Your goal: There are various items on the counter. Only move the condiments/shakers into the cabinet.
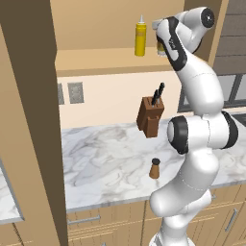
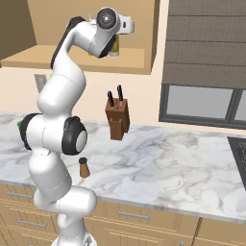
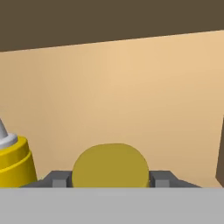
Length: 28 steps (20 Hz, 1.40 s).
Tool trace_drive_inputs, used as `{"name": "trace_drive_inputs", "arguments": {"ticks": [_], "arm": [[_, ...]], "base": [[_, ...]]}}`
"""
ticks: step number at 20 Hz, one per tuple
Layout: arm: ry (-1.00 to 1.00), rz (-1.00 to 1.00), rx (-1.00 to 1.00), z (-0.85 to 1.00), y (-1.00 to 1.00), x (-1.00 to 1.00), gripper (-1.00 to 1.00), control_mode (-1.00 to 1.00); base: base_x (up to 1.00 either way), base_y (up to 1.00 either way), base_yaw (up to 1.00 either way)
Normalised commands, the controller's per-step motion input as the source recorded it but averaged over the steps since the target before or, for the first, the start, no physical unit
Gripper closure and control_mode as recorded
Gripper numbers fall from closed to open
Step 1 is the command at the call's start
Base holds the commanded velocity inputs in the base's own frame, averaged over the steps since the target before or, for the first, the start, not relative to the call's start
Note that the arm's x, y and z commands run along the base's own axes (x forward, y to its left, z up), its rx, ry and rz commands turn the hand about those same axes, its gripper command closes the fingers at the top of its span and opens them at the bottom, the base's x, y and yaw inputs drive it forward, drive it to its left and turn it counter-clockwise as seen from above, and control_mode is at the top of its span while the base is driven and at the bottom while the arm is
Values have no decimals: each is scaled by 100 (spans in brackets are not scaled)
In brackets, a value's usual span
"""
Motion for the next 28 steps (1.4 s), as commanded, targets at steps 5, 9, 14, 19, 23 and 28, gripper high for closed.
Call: {"name": "trace_drive_inputs", "arguments": {"ticks": [5,9,14,19,23,28], "arm": [[0,0,0,-1,0,-3,-100,-100],[0,0,0,3,0,-13,-100,-100],[-1,0,0,24,2,-57,-100,-100],[-1,0,0,27,14,-100,-100,-100],[0,0,0,1,56,-100,-100,-100],[0,0,-1,-1,57,-100,-100,-100]], "base": [[0,0,0],[0,0,0],[0,0,0],[0,0,0],[0,0,0],[0,0,0]]}}
